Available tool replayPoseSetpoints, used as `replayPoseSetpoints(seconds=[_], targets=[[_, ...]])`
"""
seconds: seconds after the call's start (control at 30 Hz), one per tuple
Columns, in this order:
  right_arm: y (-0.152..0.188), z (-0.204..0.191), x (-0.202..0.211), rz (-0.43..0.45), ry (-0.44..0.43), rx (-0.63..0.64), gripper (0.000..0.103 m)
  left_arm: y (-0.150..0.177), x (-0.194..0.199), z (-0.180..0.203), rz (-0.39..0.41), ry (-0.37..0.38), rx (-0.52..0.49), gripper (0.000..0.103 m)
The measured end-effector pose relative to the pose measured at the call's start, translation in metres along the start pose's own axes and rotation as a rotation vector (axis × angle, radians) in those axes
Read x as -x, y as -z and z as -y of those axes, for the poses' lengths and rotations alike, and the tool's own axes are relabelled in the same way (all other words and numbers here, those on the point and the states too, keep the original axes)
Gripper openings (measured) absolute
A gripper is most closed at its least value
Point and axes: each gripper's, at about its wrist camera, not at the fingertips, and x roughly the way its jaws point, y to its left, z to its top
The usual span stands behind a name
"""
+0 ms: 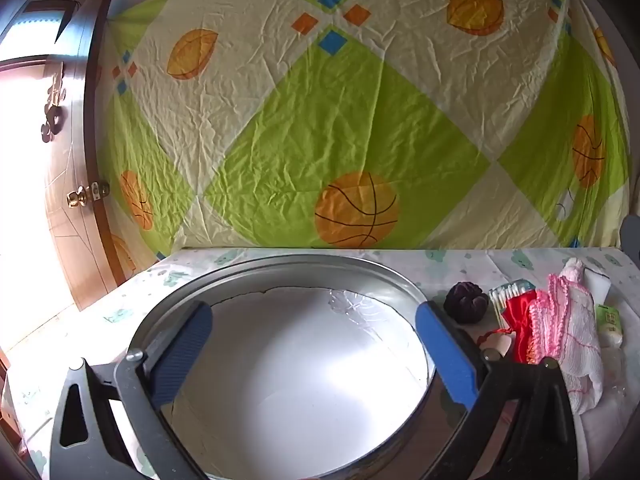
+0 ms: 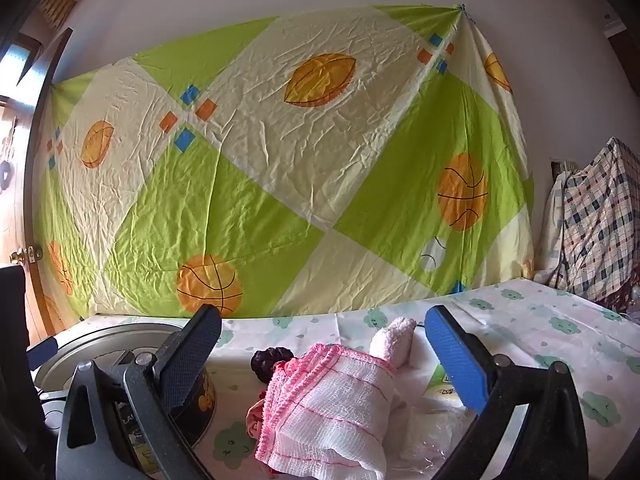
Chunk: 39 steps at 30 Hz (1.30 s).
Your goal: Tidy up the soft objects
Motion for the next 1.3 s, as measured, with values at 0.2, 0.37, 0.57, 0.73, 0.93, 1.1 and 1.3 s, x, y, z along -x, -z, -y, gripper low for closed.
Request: replayPoseSetpoints(seconds=[0.2, 0.37, 0.57, 0.73, 0.93, 1.1, 1.3], targets=[[0.0000, -0.0009, 0.0017, -0.005, 0.004, 0.013, 0.102, 0.0001, -0.0002, -0.0003, -0.003, 0.013, 0.008, 0.103], [-0.0013, 0.0001, -0.0012, -0.008, 0.013, 0.014, 0.102, 0.0034, -0.0027, 0.0012, -0.015, 0.017, 0.033, 0.103], [-0.0032, -0.0001, 0.0021, 0.011, 0.021, 0.026, 0.102, 0.0048, -0.0045, -0.0052, -0.017, 0.011, 0.064, 0.103], [-0.0016, 0.0007, 0.0024, 0.012, 0.024, 0.028, 0.102, 0.0054, -0.0043, -0.0054, -0.018, 0.002, 0.060, 0.103], [-0.0020, 0.0003, 0.0019, 0.014, 0.031, 0.029, 0.102, 0.0040, -0.0042, -0.0064, -0.025, 0.004, 0.062, 0.103], [-0.0021, 0.0006, 0.0021, 0.015, 0.031, 0.026, 0.102, 0.0028, -0.0044, -0.0067, -0.025, 0.002, 0.057, 0.103], [-0.0022, 0.0017, 0.0018, 0.016, 0.037, 0.024, 0.102, 0.0027, -0.0050, -0.0077, -0.029, 0.005, 0.062, 0.103]])
